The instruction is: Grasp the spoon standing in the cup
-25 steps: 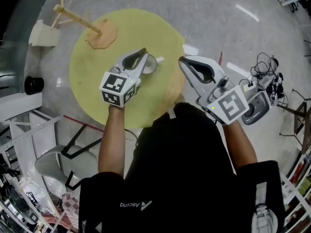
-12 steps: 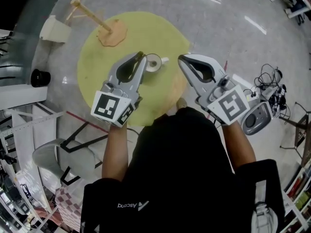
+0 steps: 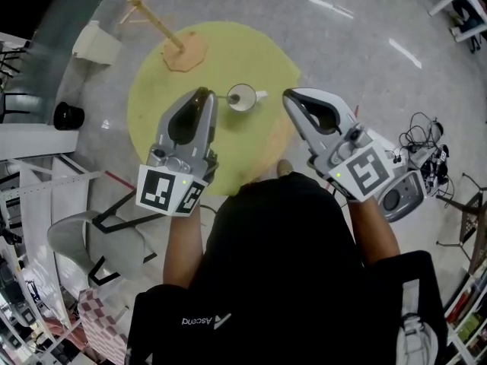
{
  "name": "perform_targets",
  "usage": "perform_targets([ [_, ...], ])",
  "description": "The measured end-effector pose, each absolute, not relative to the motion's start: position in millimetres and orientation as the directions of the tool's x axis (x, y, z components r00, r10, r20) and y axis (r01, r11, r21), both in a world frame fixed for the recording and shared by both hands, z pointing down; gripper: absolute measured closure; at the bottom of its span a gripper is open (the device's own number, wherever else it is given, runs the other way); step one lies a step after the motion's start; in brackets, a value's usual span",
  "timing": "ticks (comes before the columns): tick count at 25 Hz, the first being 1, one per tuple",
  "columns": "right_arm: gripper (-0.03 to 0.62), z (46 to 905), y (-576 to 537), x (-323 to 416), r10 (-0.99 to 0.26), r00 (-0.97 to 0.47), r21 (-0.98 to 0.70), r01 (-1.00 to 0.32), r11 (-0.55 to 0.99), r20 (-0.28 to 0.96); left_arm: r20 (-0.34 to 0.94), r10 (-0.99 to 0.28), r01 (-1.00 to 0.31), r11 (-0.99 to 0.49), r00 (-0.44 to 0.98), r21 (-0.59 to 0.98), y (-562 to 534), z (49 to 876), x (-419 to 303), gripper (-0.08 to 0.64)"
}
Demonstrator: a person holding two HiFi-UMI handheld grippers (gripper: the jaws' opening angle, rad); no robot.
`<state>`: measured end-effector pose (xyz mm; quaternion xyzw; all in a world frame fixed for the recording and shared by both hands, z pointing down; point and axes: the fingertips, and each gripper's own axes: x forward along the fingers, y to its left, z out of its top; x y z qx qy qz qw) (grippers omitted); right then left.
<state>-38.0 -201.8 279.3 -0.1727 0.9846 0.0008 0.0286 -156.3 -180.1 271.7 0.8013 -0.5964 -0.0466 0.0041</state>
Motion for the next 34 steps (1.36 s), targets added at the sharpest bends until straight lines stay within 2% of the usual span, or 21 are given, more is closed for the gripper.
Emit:
perform_targets([
  [34,0.589,278.8,-195.2,-40.9,-0.322,-0.945,0.016,-0.324,0.946,-0.057,-0.086,-0.959,-0.959,-0.275,0.268,0.072,-175.3,270.4,-157.5,0.512],
])
